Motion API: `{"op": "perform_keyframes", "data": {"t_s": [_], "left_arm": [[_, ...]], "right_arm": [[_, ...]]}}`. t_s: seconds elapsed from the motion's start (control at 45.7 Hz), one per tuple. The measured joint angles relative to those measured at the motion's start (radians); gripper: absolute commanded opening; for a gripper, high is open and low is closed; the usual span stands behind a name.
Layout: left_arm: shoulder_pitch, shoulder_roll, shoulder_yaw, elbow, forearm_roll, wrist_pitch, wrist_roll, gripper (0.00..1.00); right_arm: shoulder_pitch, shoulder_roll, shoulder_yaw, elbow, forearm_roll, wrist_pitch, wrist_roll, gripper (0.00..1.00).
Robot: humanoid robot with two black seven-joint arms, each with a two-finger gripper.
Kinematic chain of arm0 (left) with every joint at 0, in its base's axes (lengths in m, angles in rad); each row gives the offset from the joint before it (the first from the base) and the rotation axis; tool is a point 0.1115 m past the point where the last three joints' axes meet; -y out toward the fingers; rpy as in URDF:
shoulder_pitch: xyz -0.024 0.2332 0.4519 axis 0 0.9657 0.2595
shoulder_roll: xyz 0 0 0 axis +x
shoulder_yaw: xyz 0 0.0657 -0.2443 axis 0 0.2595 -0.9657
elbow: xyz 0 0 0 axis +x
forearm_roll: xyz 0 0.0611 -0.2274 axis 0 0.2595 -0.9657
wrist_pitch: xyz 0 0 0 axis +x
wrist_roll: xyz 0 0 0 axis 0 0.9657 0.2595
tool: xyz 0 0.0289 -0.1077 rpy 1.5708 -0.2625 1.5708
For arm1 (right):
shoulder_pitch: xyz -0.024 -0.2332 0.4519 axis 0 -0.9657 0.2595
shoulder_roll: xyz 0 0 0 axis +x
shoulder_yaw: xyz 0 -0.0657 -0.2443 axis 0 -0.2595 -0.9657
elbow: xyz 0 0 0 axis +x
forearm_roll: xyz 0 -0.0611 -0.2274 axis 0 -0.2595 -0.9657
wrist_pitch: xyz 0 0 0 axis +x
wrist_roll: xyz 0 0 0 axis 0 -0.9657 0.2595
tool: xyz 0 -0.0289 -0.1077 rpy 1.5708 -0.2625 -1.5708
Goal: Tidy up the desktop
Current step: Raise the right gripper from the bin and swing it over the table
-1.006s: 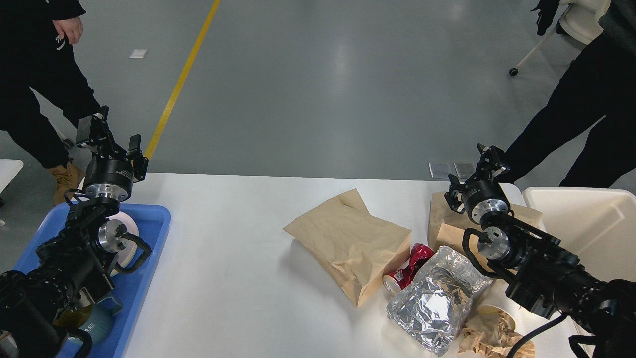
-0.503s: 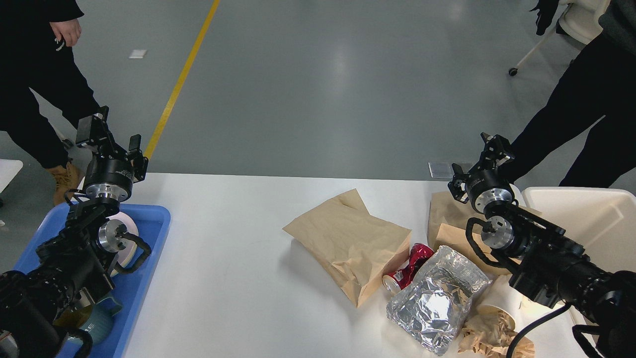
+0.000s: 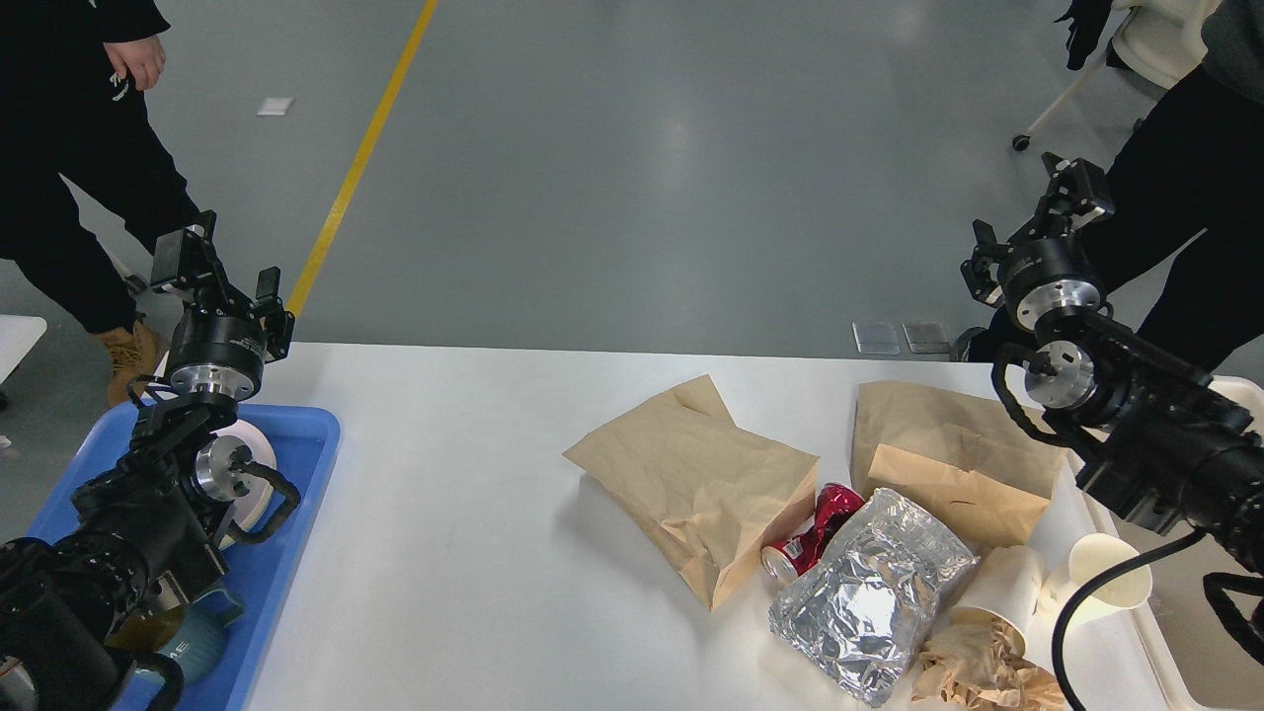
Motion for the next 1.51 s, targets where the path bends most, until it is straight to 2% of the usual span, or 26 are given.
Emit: {"op": "perform_keyframes", "data": {"t_s": [0.219,0.372,0.547,0.765,0.874,0.984,1.071,1.137,1.224,1.399,1.508], "left_arm": [[0.0,0.0,0.0,0.0,0.0,0.0,-0.001,0.96],[0.0,0.0,0.0,0.0,0.0,0.0,-0.001,0.96],[0.0,0.0,0.0,0.0,0.0,0.0,-0.001,0.96],[0.0,0.0,0.0,0.0,0.0,0.0,-0.001,0.96],[0.0,0.0,0.0,0.0,0.0,0.0,-0.001,0.96],[0.0,0.0,0.0,0.0,0.0,0.0,-0.001,0.96],[0.0,0.0,0.0,0.0,0.0,0.0,-0.001,0.96],[0.0,0.0,0.0,0.0,0.0,0.0,-0.001,0.96],[0.0,0.0,0.0,0.0,0.0,0.0,-0.001,0.96],[0.0,0.0,0.0,0.0,0.0,0.0,-0.001,0.96],[0.0,0.0,0.0,0.0,0.0,0.0,-0.001,0.96]], "right_arm": [[-0.007,-0.078,-0.01,0.003,-0.016,0.017,0.001,1.0],[0.035,-0.085,-0.116,0.015,-0.173,0.103,-0.005,1.0],[0.156,-0.099,-0.384,0.015,-0.369,0.269,-0.015,1.0],[0.341,-0.06,-0.865,0.005,-0.506,0.307,-0.043,1.0],[0.416,-0.015,-1.07,0.005,-0.515,0.355,-0.102,1.0],[0.463,0.021,-1.197,0.008,-0.515,0.471,-0.207,1.0],[0.489,0.048,-1.244,0.018,-0.508,0.566,-0.305,1.0],[0.522,0.059,-1.259,0.029,-0.484,0.645,-0.359,1.0],[0.576,0.06,-1.284,0.06,-0.415,0.724,-0.384,1.0],[0.701,0.08,-1.447,0.118,-0.345,0.777,-0.389,1.0],[0.766,0.098,-1.531,0.219,-0.34,0.84,-0.389,1.0]]}}
